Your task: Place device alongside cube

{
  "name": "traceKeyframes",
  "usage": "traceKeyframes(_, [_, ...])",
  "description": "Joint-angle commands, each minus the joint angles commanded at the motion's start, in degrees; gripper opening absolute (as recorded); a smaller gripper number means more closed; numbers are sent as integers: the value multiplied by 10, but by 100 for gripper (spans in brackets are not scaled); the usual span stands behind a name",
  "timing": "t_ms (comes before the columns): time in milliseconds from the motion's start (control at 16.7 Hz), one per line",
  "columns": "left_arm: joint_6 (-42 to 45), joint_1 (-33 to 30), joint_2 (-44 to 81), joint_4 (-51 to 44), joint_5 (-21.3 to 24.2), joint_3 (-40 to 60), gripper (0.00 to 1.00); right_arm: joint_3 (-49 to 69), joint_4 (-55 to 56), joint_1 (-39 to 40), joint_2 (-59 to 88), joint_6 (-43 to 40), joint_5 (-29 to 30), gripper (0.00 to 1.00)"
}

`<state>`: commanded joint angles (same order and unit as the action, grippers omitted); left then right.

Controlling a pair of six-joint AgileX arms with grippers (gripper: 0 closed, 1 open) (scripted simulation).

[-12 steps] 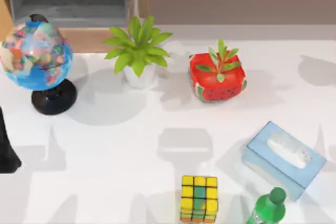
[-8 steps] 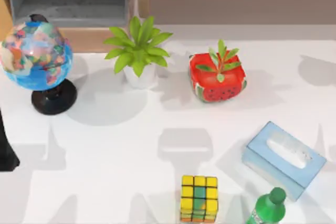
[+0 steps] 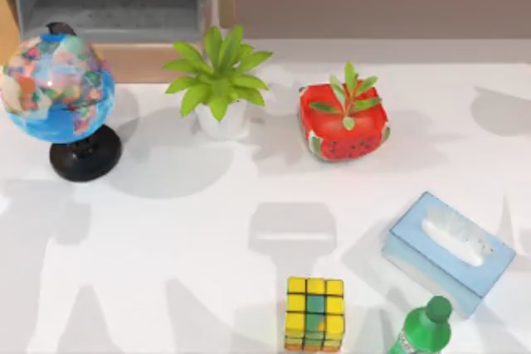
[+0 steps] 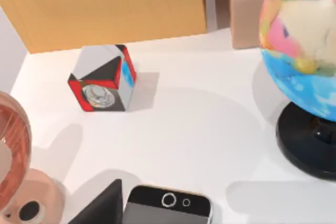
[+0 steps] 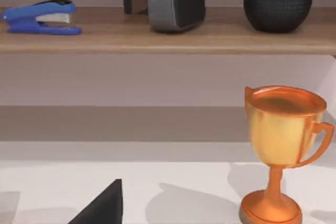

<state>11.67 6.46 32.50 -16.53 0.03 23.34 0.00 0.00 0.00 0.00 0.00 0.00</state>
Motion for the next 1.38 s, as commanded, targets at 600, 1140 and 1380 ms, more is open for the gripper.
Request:
traceKeyframes(600, [169, 96, 568, -265, 1, 324, 100, 0, 0, 0, 0, 0, 0, 100])
traceKeyframes(1140, [227, 131, 739, -349, 0, 445, 100, 0, 0, 0, 0, 0, 0, 100])
traceKeyframes(1380, [225, 129, 739, -345, 0, 442, 100, 0, 0, 0, 0, 0, 0, 100])
